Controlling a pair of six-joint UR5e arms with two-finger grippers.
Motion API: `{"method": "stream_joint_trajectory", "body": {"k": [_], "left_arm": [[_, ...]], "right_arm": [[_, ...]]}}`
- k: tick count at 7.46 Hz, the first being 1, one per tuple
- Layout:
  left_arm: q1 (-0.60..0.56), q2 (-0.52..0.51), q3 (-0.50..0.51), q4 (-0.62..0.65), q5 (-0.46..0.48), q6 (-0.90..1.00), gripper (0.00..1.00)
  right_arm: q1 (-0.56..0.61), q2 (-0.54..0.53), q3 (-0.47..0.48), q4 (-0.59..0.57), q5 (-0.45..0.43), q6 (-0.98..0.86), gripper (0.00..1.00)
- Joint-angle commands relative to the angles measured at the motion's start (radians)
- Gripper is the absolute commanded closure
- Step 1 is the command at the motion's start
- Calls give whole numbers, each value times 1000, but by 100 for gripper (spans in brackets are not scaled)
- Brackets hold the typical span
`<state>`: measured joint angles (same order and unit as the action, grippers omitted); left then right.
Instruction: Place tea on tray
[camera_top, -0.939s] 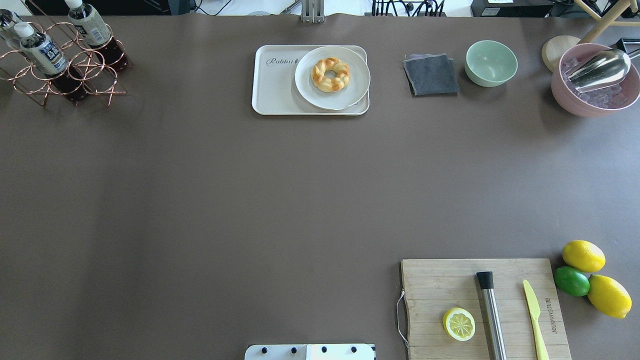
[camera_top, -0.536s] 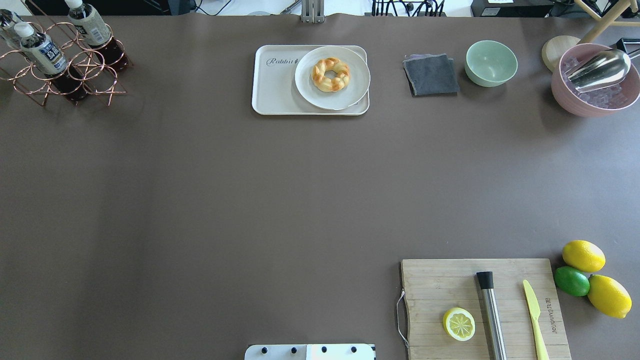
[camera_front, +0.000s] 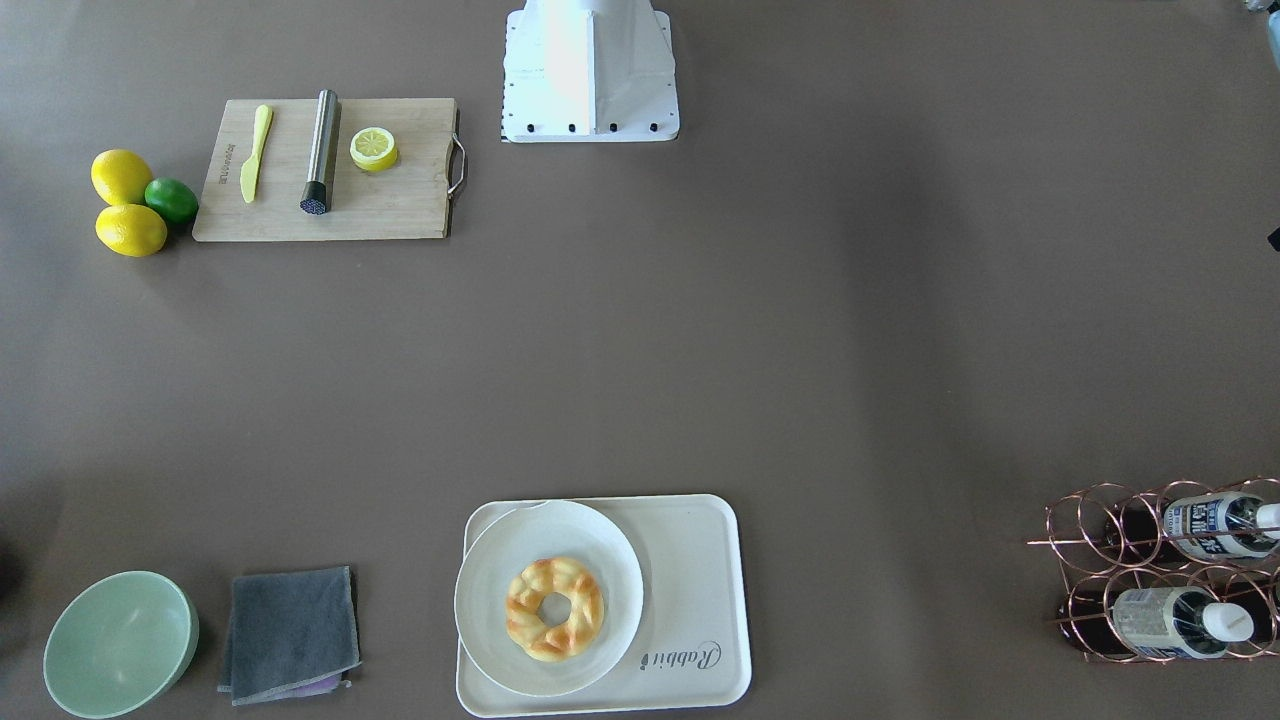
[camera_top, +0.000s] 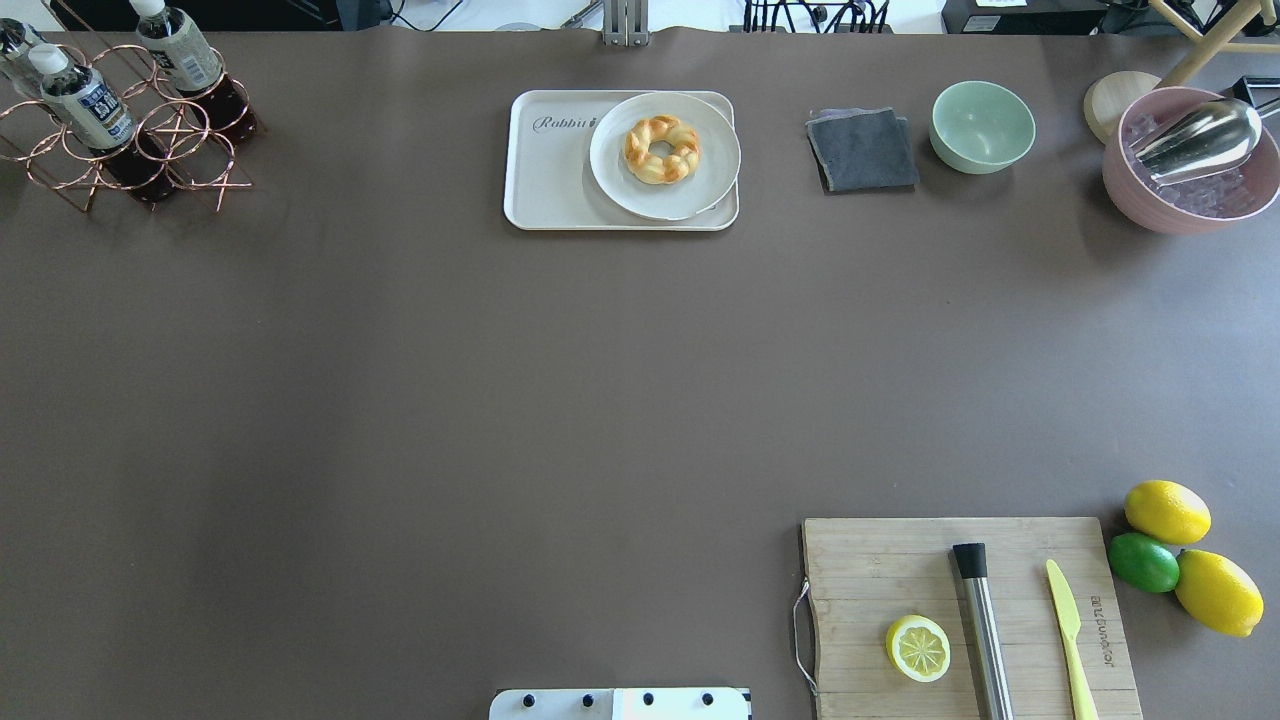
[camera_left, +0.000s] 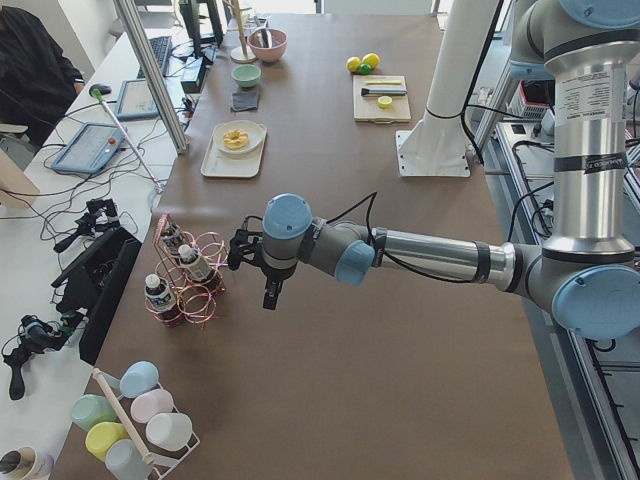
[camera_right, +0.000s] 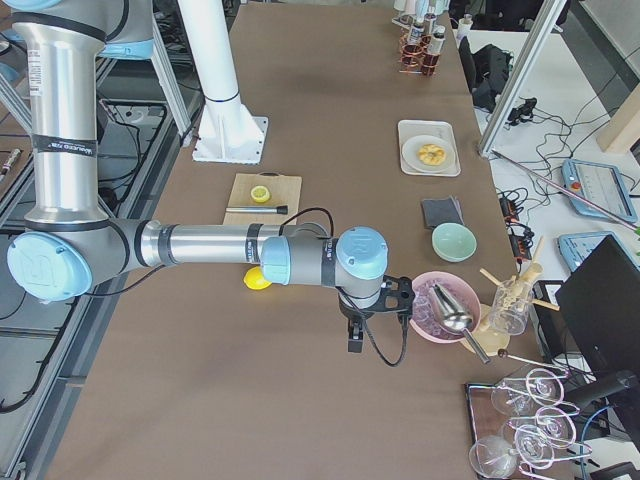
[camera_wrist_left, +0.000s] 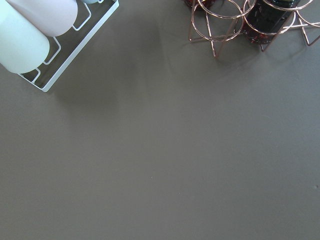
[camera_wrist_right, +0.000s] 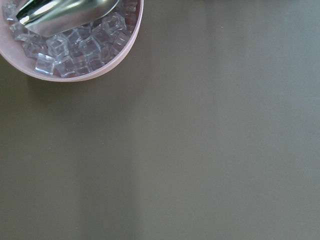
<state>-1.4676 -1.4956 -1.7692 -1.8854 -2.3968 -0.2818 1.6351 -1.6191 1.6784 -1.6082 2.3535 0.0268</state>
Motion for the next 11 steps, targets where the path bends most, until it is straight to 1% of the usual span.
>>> {"method": "stream_joint_trajectory", "body": {"k": [1, 2, 4, 5, 6, 7, 8, 9, 10, 11], "left_arm": [[47, -174, 2, 177, 4, -16, 2], [76, -222, 11, 211, 7, -17, 2], [128, -271, 31, 201, 91, -8, 2], [133, -291, 57, 177, 114, -17, 2], [133, -288, 91, 82, 140, -19, 2], [133, -294, 143, 15, 143, -19, 2], [132, -336, 221, -57, 143, -48, 2], [132, -392, 284, -79, 145, -156, 2], [130, -425, 301, -80, 151, -184, 2], [128, -432, 307, -81, 178, -185, 3]], "right_arm": [[0, -4, 3, 4, 0, -4, 0], [-1, 2, 7, 2, 0, 2, 0], [-18, 18, 6, 2, -5, 7, 0], [-20, 19, 6, 2, -5, 7, 0], [-20, 19, 6, 2, -2, 7, 0], [-23, 19, 4, 2, 0, 7, 0], [-27, 19, 4, 4, 1, 8, 0], [-32, 19, 3, 4, 0, 10, 0], [-35, 21, 1, 4, 0, 10, 0], [-37, 21, 1, 2, 0, 9, 0]]}}
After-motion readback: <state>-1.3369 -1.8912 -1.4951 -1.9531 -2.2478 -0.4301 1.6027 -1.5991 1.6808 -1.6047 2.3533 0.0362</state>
